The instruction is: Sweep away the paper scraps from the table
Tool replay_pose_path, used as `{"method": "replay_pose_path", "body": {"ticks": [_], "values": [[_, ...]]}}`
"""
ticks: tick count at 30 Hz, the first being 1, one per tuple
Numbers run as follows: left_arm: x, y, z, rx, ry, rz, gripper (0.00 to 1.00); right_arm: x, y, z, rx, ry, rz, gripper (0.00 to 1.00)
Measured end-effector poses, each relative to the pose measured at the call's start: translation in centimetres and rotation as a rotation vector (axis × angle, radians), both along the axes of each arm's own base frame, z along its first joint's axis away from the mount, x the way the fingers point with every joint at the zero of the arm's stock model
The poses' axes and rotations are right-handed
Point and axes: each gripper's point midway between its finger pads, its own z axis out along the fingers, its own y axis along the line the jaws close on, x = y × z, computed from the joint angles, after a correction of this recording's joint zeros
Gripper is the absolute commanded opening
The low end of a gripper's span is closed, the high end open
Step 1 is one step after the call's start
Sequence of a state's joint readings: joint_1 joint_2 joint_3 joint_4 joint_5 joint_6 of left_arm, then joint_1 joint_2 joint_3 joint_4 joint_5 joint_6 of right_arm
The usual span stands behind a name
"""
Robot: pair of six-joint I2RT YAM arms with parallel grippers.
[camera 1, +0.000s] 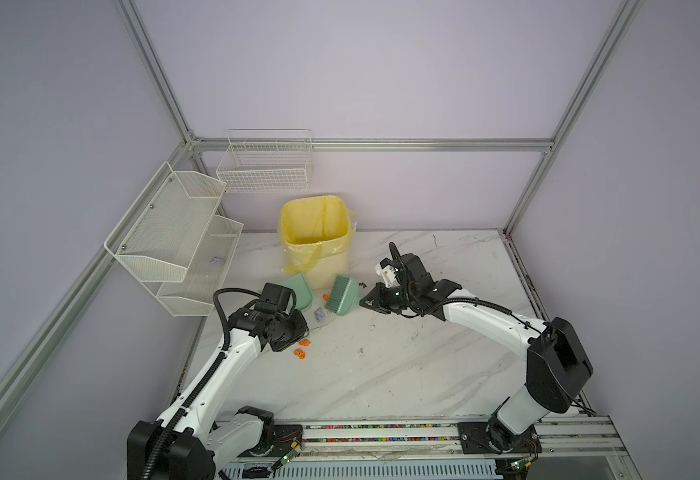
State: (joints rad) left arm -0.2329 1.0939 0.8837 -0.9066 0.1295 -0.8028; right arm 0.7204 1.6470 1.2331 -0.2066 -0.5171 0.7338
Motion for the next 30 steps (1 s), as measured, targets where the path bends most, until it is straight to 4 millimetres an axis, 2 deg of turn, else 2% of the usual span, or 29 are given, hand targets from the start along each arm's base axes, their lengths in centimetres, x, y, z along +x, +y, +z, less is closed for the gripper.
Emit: {"method": "replay_pose_path", "body": {"ticks": [7,12,16,22,30], "values": [[-0.2,0.2,0.2,0.010,-0.013,-0.022,0.00,-1.8,3.3,-1.7,0.002,0.045,0.049,0.00],[-1.1,1.1,-0.3,0.051,0.011,-0.013,0.00,-2.9,5.0,-3.4,-0.007,0.089,0.068,0.00],[-1.6,1.6,-0.4,0.074,0.017,-0.005,0.00,-2.2,6.1,-4.0,-0.001,0.108,0.062,0.00],[-2.1,1.8,-0.8,0.076,0.026,-0.003,0.00,-0.9,8.1,-3.7,0.032,0.116,0.070,0.00],[-2.3,1.2,-1.0,0.046,0.041,-0.019,0.00,-0.1,7.7,-5.7,0.018,0.151,0.058,0.00]]}}
